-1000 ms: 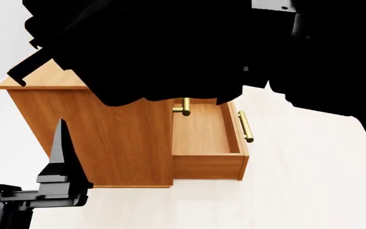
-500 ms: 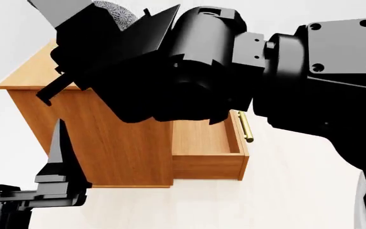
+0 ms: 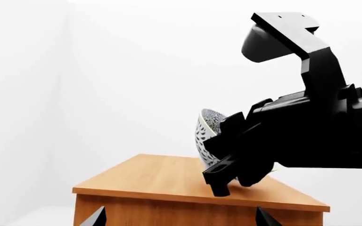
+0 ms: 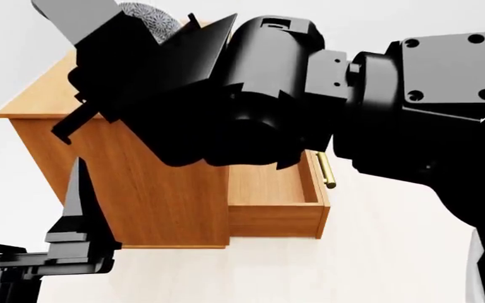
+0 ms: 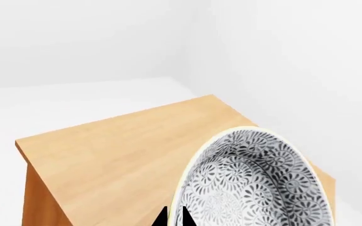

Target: Put the bowl on top of the cabinet.

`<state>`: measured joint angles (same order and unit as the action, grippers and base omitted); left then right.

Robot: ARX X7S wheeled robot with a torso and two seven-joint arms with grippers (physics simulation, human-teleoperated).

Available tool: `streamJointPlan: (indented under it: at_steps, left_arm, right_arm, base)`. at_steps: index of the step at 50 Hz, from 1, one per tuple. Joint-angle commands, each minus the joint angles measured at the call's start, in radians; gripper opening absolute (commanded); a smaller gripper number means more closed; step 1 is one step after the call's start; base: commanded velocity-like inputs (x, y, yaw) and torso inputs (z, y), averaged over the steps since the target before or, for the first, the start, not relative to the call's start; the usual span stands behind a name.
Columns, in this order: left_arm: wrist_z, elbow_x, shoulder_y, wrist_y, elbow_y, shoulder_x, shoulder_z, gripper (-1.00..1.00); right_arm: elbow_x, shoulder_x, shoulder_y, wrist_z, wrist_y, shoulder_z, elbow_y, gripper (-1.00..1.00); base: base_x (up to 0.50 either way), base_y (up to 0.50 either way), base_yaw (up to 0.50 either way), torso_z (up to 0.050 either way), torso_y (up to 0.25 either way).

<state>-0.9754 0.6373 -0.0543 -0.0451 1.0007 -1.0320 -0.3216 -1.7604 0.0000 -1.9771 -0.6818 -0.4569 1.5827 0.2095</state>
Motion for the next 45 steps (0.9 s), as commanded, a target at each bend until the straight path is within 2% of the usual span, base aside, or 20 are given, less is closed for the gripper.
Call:
streamJointPlan:
  at_steps: [1, 3, 4, 25, 45]
  left_arm:
    - [-0.001, -0.001, 0.004, -0.002, -0.003, -0.001, -0.007, 1.0]
    - [-0.002, 0.005, 0.008, -0.001, -0.001, -0.003, -0.006, 1.0]
    - [-0.001, 0.002, 0.007, -0.002, -0.003, -0.002, -0.009, 1.0]
    - [-0.003, -0.002, 0.014, -0.004, -0.007, -0.001, -0.02, 1.0]
    - [-0.008, -0.004, 0.02, -0.005, -0.005, -0.005, -0.029, 1.0]
  right_arm:
    - [0.027, 0.0, -0.016, 0.005, 0.0, -0.006, 0.009, -1.0]
    - [0.045, 0.0, -0.021, 0.008, 0.004, -0.006, 0.002, -1.0]
    - [0.064, 0.0, -0.024, -0.001, 0.002, -0.006, -0.009, 1.0]
    - [0.052, 0.0, -0.077, 0.024, 0.024, -0.008, 0.009, 1.0]
    - [-0.06, 0.0, -0.234, 0.04, 0.114, -0.006, 0.05, 1.0]
  base:
    - [0.0, 0.0, 0.0, 0.0, 0.0]
    - [0.0, 0.0, 0.0, 0.0, 0.0]
    - [0.0, 0.0, 0.0, 0.0, 0.0]
    - [0.0, 0.0, 0.0, 0.0, 0.0]
    - [0.0, 0.0, 0.0, 0.0, 0.0]
